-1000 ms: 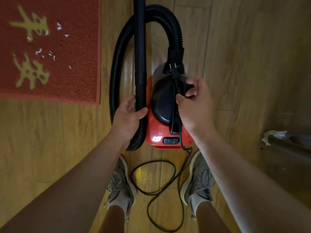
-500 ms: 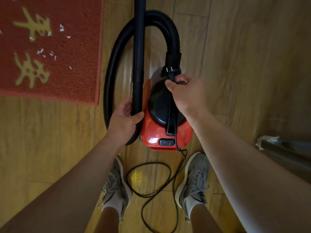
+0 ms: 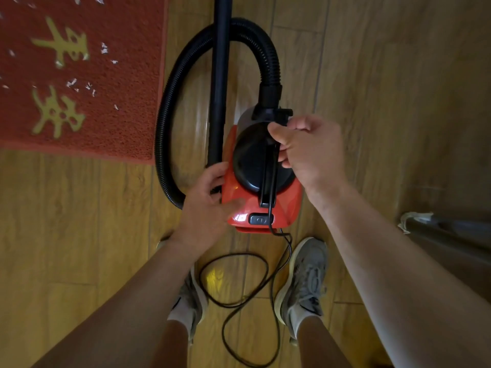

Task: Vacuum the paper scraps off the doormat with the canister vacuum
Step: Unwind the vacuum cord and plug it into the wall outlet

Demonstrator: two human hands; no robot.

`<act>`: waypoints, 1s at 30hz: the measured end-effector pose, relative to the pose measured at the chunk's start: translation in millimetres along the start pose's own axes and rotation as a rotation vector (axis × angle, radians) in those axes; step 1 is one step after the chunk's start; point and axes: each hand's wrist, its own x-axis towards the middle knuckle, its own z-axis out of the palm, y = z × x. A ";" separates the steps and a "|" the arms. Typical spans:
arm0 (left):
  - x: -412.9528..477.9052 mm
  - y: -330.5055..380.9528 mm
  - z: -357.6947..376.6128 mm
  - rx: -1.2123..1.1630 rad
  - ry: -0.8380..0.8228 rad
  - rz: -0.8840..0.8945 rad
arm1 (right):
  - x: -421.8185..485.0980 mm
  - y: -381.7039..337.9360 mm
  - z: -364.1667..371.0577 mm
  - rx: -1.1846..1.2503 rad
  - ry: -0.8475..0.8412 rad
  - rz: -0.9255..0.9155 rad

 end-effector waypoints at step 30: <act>-139.6 67.1 102.3 0.207 -0.275 0.034 | -97.6 -48.4 -127.0 0.262 -0.033 0.000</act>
